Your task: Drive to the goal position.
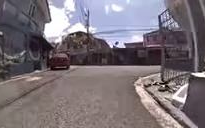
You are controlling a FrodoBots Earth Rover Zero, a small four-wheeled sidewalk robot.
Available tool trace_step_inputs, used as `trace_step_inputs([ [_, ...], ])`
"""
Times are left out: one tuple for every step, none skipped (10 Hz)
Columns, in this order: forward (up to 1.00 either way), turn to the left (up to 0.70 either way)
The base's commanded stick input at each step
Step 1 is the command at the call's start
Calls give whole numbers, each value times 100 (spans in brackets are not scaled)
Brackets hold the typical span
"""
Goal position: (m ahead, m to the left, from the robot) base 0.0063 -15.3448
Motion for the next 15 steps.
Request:
trace_step_inputs([
  [85,0],
  [85,0],
  [85,0],
  [85,0],
  [85,0],
  [85,0],
  [85,0],
  [85,0],
  [85,0],
  [85,0],
  [85,0],
  [85,0],
  [85,0],
  [85,0],
  [85,0],
])
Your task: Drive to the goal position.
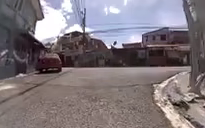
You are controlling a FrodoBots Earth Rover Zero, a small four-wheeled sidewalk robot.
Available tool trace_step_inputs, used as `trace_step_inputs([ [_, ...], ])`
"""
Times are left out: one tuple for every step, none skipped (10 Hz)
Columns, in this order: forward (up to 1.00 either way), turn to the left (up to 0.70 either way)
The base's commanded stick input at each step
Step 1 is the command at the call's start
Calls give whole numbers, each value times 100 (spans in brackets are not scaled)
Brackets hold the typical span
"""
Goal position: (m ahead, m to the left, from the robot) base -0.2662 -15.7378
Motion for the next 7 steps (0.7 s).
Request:
trace_step_inputs([
  [85,0],
  [85,0],
  [85,0],
  [85,0],
  [85,0],
  [85,0],
  [85,0],
])
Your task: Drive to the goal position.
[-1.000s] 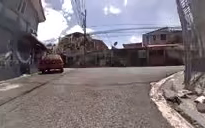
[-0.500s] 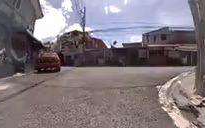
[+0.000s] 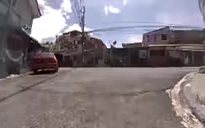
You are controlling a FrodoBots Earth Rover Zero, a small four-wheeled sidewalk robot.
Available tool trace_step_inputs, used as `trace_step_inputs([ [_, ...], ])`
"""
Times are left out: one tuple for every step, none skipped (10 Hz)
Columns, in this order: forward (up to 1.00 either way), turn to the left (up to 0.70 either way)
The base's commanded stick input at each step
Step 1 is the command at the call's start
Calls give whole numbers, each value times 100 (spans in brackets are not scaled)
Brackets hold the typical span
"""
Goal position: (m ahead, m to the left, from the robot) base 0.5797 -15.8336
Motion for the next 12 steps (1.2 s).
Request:
trace_step_inputs([
  [85,-34],
  [85,-34],
  [85,-34],
  [85,-34],
  [85,0],
  [85,0],
  [85,0],
  [85,0],
  [85,0],
  [85,0],
  [85,0],
  [85,0],
])
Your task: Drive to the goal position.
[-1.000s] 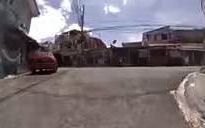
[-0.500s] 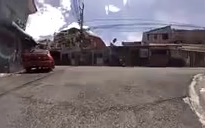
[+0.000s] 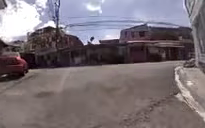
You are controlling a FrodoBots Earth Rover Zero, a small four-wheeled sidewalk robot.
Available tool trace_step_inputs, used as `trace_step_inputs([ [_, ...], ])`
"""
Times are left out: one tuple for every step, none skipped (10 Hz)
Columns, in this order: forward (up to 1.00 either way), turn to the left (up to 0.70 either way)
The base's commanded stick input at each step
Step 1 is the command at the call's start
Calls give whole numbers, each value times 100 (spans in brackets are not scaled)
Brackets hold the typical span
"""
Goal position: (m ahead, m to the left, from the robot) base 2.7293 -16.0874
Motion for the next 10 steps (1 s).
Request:
trace_step_inputs([
  [85,0],
  [85,0],
  [85,-3],
  [85,-29],
  [85,-34],
  [85,-34],
  [85,-34],
  [85,-29],
  [85,-17],
  [85,0],
])
